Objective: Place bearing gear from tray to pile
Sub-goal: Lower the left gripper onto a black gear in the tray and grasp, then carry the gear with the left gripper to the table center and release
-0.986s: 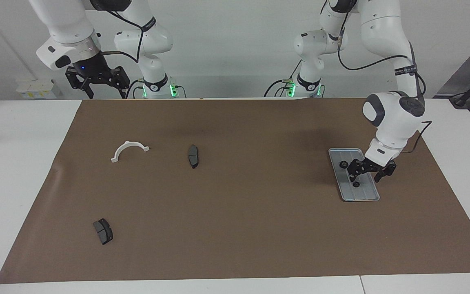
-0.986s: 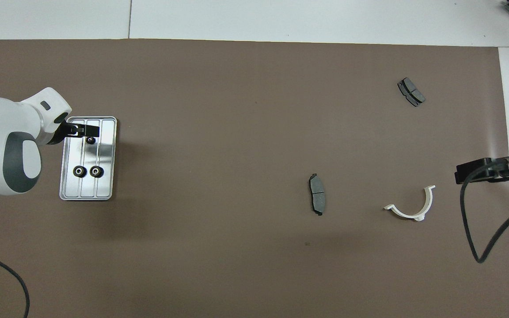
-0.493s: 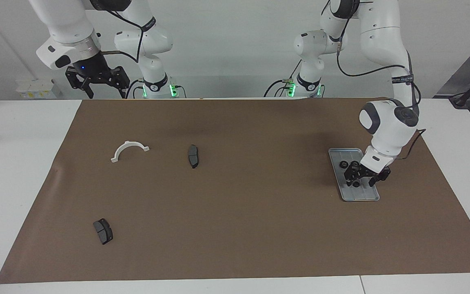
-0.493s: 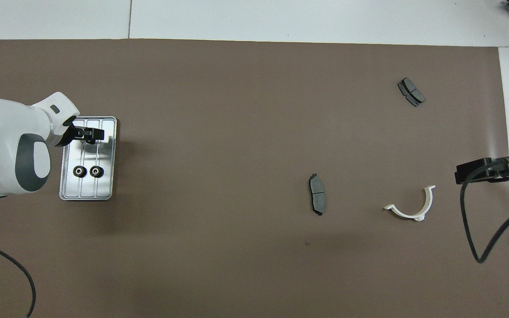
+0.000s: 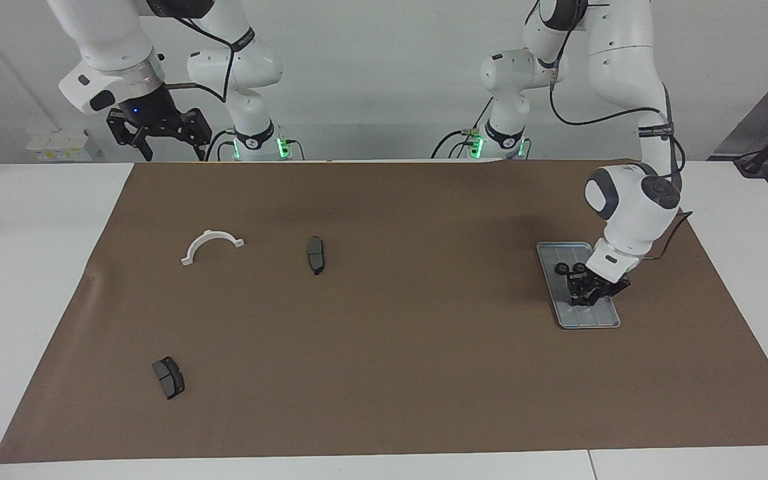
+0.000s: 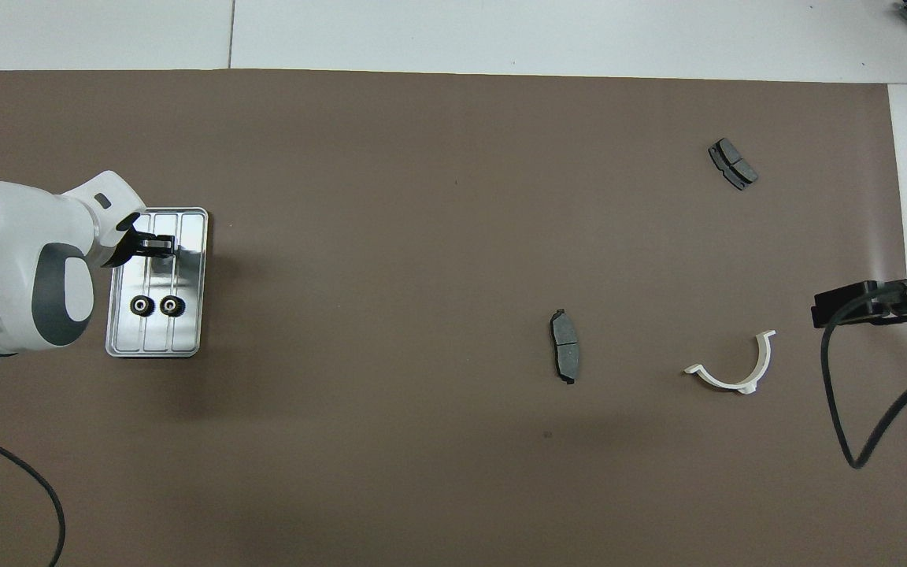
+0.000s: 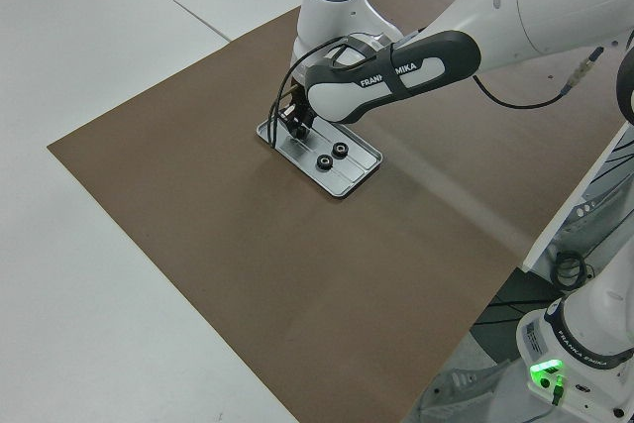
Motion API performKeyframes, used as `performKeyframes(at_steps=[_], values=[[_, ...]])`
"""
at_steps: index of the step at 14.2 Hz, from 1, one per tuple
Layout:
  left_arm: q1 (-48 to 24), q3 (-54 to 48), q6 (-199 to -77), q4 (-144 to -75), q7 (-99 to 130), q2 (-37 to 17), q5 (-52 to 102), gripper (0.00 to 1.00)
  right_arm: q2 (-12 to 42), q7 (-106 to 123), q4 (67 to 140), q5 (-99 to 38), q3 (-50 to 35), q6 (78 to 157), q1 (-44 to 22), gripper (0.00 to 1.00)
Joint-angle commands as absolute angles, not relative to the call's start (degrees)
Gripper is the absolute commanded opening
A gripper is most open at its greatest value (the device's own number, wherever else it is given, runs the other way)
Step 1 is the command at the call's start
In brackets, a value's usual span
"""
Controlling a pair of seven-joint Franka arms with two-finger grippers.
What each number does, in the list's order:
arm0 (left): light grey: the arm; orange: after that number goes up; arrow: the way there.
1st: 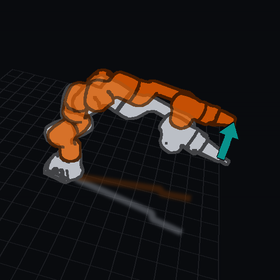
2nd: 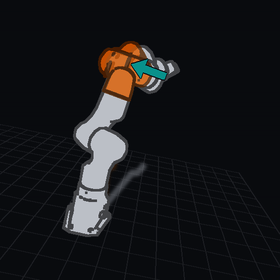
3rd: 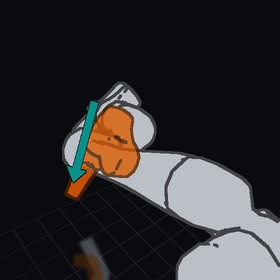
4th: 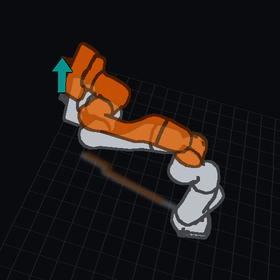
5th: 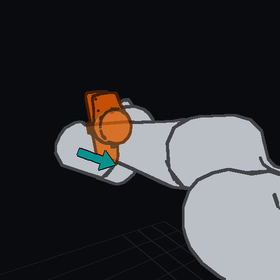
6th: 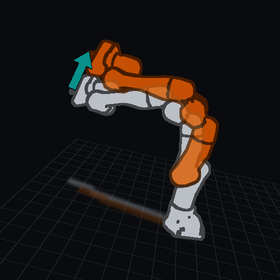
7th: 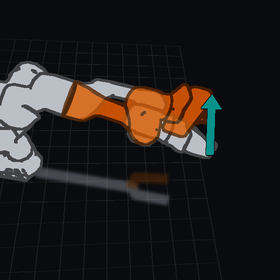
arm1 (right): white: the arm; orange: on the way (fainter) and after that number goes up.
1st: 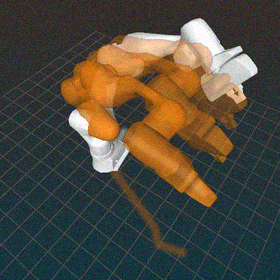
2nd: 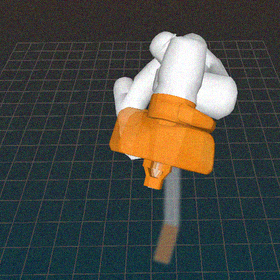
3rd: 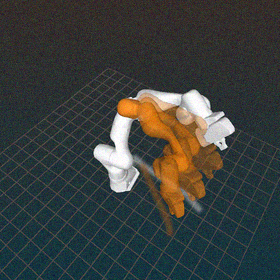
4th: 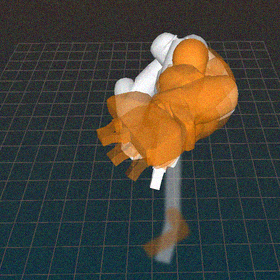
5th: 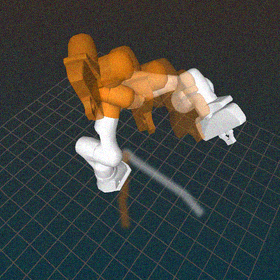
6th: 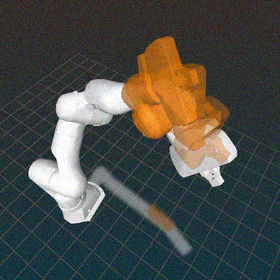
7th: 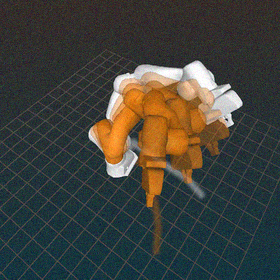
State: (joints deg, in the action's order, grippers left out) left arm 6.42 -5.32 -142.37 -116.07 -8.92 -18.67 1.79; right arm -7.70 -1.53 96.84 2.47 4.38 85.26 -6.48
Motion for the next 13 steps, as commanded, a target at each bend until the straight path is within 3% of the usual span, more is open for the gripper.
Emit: performKeyframes(at_steps=[1, 3, 5, 6, 7, 8, 13], values=[[6.8, -5.3, -144.8, -117.9, -9.4, -18.4, 1.4, 0.35, -9.4, -2.0, 97.6, 2.2, 5.0, 86.0, -5.5, 1.00], [6.9, -5.3, -144.8, -118.0, -9.4, -18.3, 1.4, 0.34, -9.5, -1.4, 97.9, 2.0, 4.8, 86.2, -6.0, 1.00], [6.9, -5.3, -144.5, -118.0, -9.4, -18.3, 1.4, 0.26, -9.6, -1.5, 98.0, 1.0, 4.7, 86.6, -6.2, 1.00], [6.9, -5.3, -144.4, -117.9, -9.4, -18.3, 1.4, 0.19, -9.6, -1.7, 98.0, 0.9, 4.8, 86.8, -6.1, 1.00], [6.9, -5.3, -144.1, -117.9, -9.5, -18.3, 1.4, 0.04, -9.6, -2.2, 98.1, 0.9, 4.8, 87.0, -6.1, 1.00], [6.9, -5.3, -144.0, -117.6, -9.6, -18.3, 1.4, 0.00, -9.6, -2.3, 98.3, 0.9, 4.8, 87.9, -6.2, 1.00], [6.3, -5.3, -136.7, -113.5, -9.5, -16.8, 1.3, 0.00, -9.7, -3.1, 102.2, -0.2, 4.5, 98.1, -7.2, 1.00]])
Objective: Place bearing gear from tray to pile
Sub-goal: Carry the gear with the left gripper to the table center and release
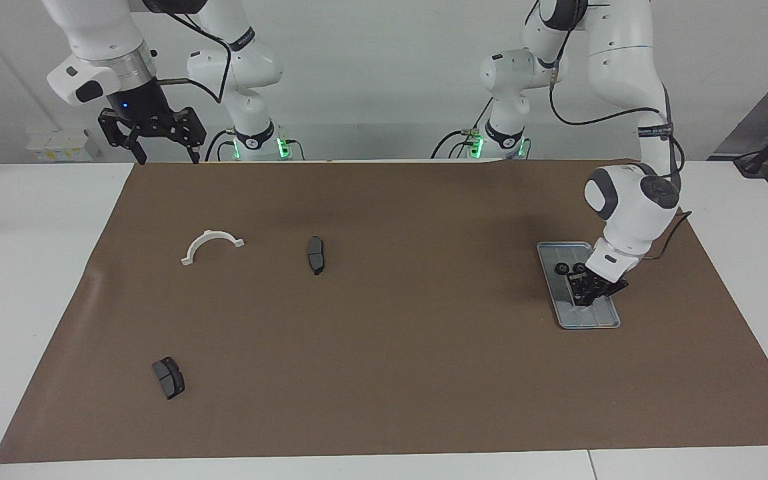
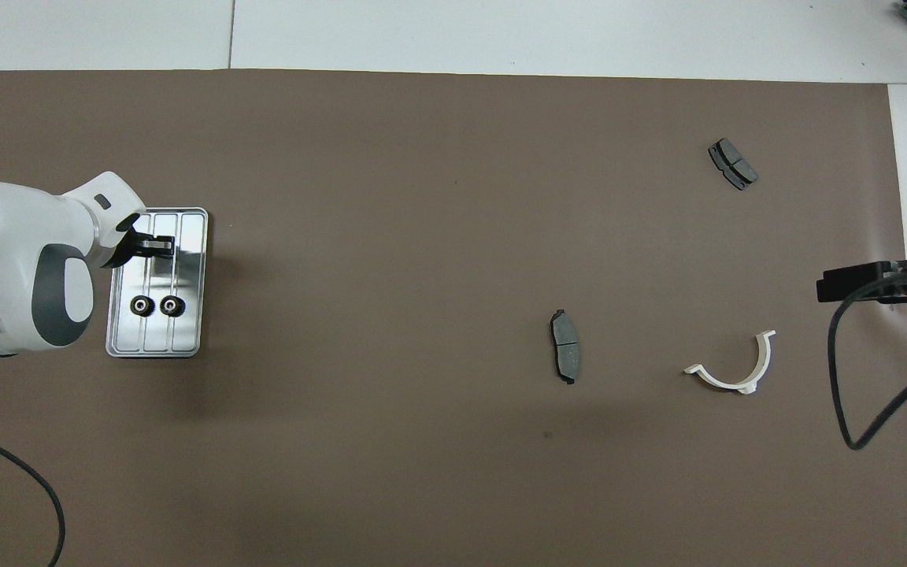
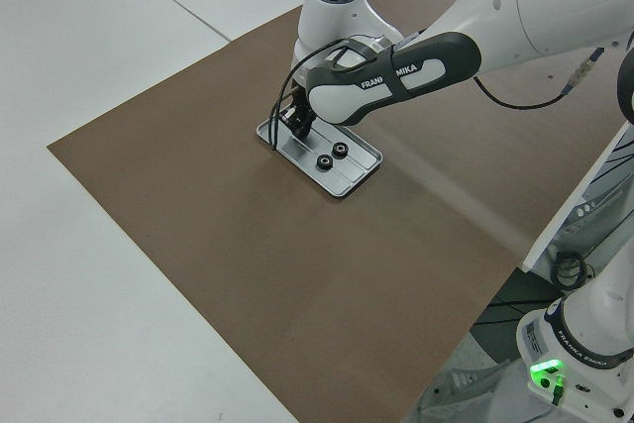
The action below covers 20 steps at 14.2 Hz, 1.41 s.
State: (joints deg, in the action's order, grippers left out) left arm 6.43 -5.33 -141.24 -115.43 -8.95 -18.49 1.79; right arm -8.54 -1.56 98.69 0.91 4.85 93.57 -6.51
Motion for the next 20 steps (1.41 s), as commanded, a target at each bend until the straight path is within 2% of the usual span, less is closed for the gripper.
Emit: performKeyframes(at_steps=[1, 4, 9, 11, 12, 16, 19, 20], values=[[5.7, -5.4, -133.3, -111.6, -8.8, -15.4, 1.3, 0.00, -9.4, -3.5, 103.0, -0.2, 4.4, 100.2, -7.8, 1.00], [-0.9, -5.4, -125.2, -105.5, 0.8, -14.3, 1.2, 0.00, -6.9, -4.7, 103.1, -0.4, 4.4, 102.0, -10.1, 1.00], [-16.1, -5.4, -129.7, -105.1, 23.8, -14.9, -0.6, 0.00, -3.8, -12.9, 102.8, -0.4, 4.3, 105.3, -15.1, 1.00], [-22.6, -5.4, -134.2, -104.8, 31.5, -18.1, -0.6, 0.00, -0.3, -16.2, 102.7, -0.4, 4.4, 109.7, -17.6, 1.00], [-26.8, -5.2, -136.6, -104.5, 35.9, -21.5, -1.3, 0.00, 1.5, -17.7, 102.7, -0.4, 4.4, 112.6, -18.5, 1.00], [-31.5, -5.4, -143.2, -103.8, 41.9, -25.7, -4.1, 0.00, 4.5, -17.8, 102.5, -0.3, 4.4, 117.4, -18.5, 1.00], [-32.3, -5.4, -146.3, -104.7, 42.3, -26.4, -4.4, 0.00, 6.0, -17.9, 102.1, -0.4, 4.3, 118.8, -18.5, 1.00], [-32.2, -5.4, -146.8, -104.9, 42.2, -26.5, -4.4, 0.18, 6.5, -18.0, 102.2, -0.4, 4.3, 119.5, -18.6, 1.00]])
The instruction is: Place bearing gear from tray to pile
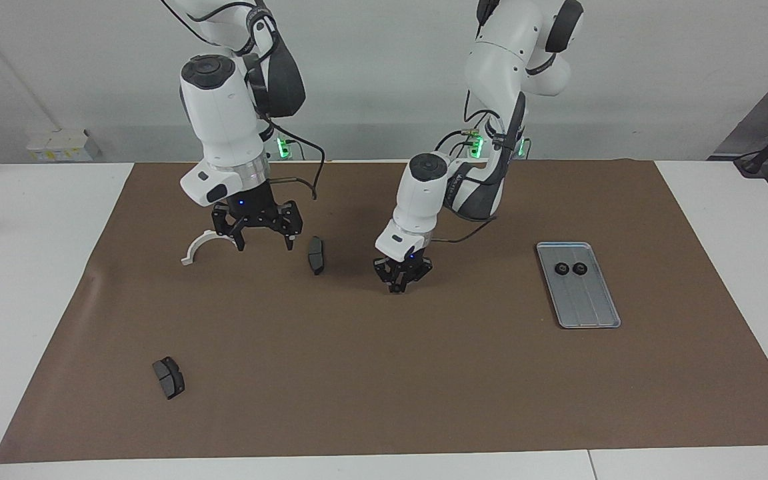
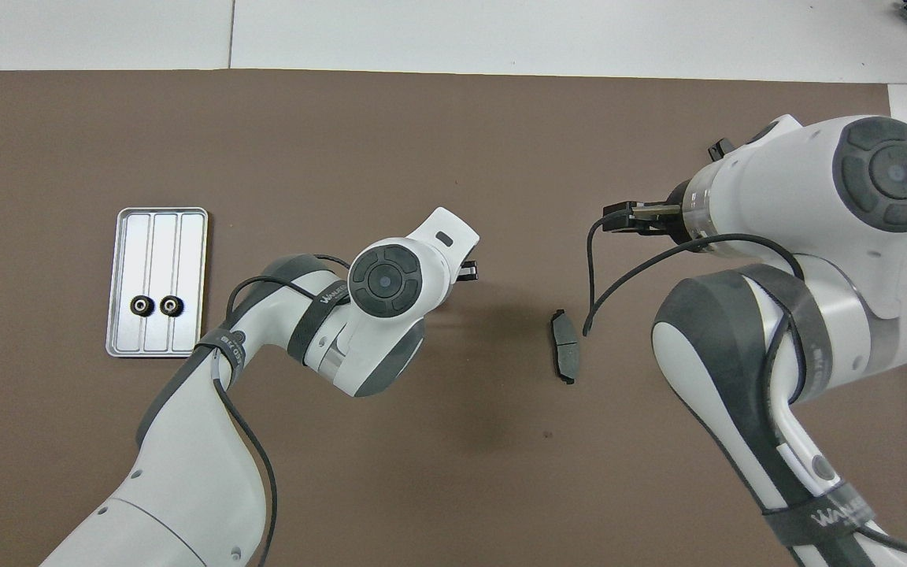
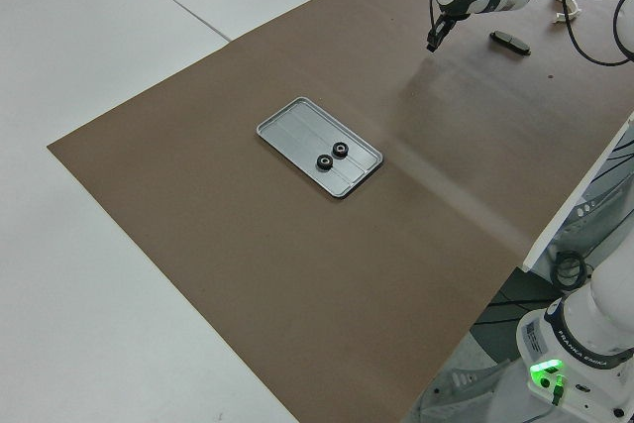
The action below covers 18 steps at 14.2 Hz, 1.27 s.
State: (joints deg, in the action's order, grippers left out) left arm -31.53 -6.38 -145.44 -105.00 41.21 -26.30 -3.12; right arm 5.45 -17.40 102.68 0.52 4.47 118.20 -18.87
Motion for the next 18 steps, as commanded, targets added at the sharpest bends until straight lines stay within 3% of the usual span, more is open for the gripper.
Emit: performKeyframes(at_steps=[1, 2, 5, 7, 9, 14, 18], values=[[-32.2, -5.4, -146.7, -104.9, 42.2, -26.6, -4.4, 0.57, 7.0, -17.9, 102.1, -0.3, 4.3, 120.1, -18.6, 1.00], [-32.2, -5.4, -146.3, -104.9, 42.4, -26.5, -4.3, 1.00, 7.6, -18.0, 102.1, -0.4, 4.3, 121.2, -18.8, 1.00], [-32.3, -5.0, -138.2, -102.0, 45.9, -25.8, -4.4, 1.00, 9.6, -19.8, 102.1, -0.4, 4.3, 124.9, -19.9, 1.00], [-30.2, -4.2, -131.1, -99.9, 45.5, -21.9, -4.4, 1.00, 11.2, -22.3, 102.0, -0.4, 4.3, 127.4, -21.4, 1.00], [-24.4, -4.0, -126.2, -100.9, 44.9, -16.8, -4.4, 1.00, 12.4, -24.0, 101.8, -0.3, 4.3, 129.4, -23.2, 1.00], [-11.1, -3.9, -117.4, -101.2, 42.0, -12.9, -4.4, 1.00, 19.2, -31.6, 97.5, 0.8, 4.4, 135.4, -29.2, 1.00], [-2.8, -3.8, -119.4, -109.2, 37.1, -9.9, -4.4, 1.00, 28.4, -36.3, 91.1, 4.1, 4.6, 135.8, -33.1, 0.97]])
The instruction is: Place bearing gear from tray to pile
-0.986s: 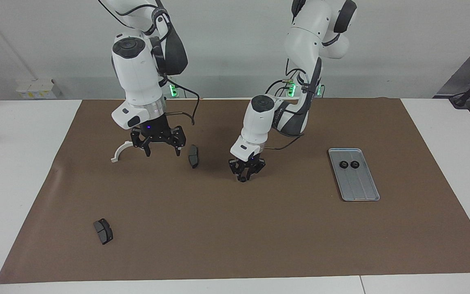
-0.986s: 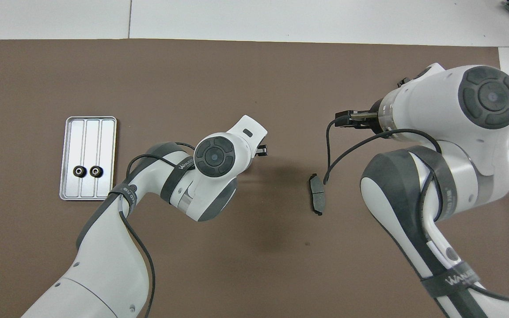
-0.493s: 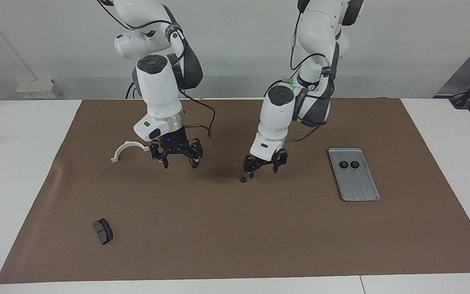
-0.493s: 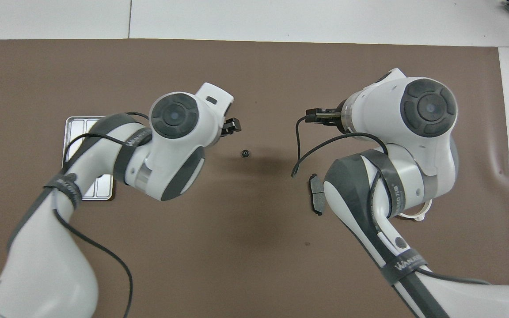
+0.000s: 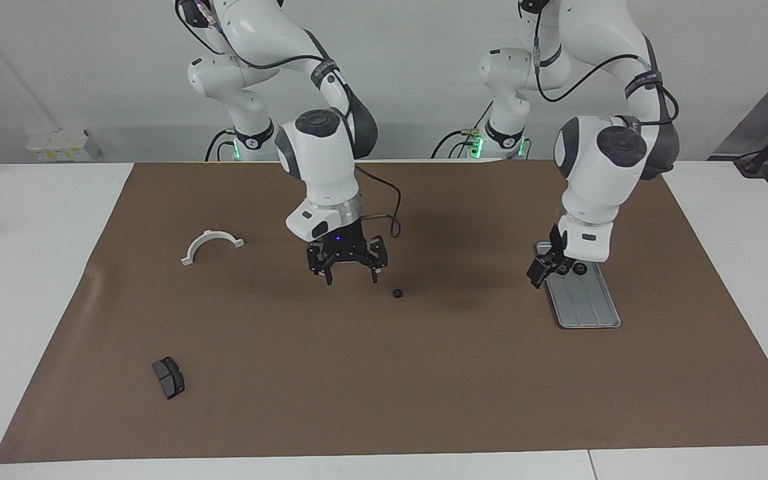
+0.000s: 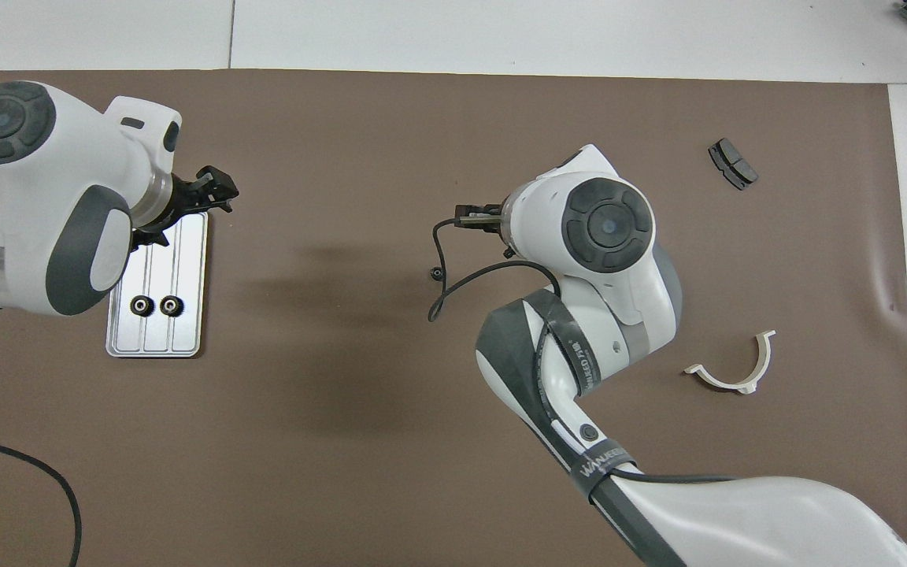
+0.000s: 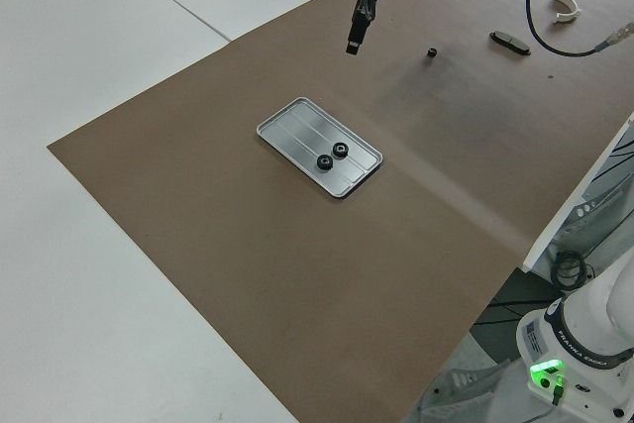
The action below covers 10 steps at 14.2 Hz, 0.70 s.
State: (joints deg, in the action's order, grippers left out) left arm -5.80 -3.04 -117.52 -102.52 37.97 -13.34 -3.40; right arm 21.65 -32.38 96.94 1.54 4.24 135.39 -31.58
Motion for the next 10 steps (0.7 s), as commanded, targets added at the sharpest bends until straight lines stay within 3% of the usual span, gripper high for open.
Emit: performKeyframes(at_steps=[1, 4, 5, 6, 10], values=[[-0.9, -3.8, -123.6, -113.4, 37.7, -8.5, -4.4, 1.00, 33.1, -41.0, 86.8, 7.3, 4.6, 135.8, -34.4, 0.97], [3.6, -3.8, -135.2, -122.9, 38.1, -6.2, -4.3, 1.00, 37.6, -45.4, 83.6, 13.1, 4.3, 136.0, -34.8, 0.96], [4.0, -3.8, -135.3, -123.4, 38.8, -6.2, -4.3, 1.00, 37.6, -45.5, 83.6, 12.9, 4.3, 136.0, -35.0, 0.92], [3.9, -3.9, -135.8, -124.2, 42.0, -6.3, -4.3, 1.00, 37.5, -45.5, 83.6, 12.7, 4.2, 136.0, -35.5, 0.82], [1.1, -4.0, -136.6, -127.8, 54.7, -6.4, -4.3, 1.00, 37.2, -46.3, 85.1, 12.0, 4.1, 135.0, -38.6, 0.76]])
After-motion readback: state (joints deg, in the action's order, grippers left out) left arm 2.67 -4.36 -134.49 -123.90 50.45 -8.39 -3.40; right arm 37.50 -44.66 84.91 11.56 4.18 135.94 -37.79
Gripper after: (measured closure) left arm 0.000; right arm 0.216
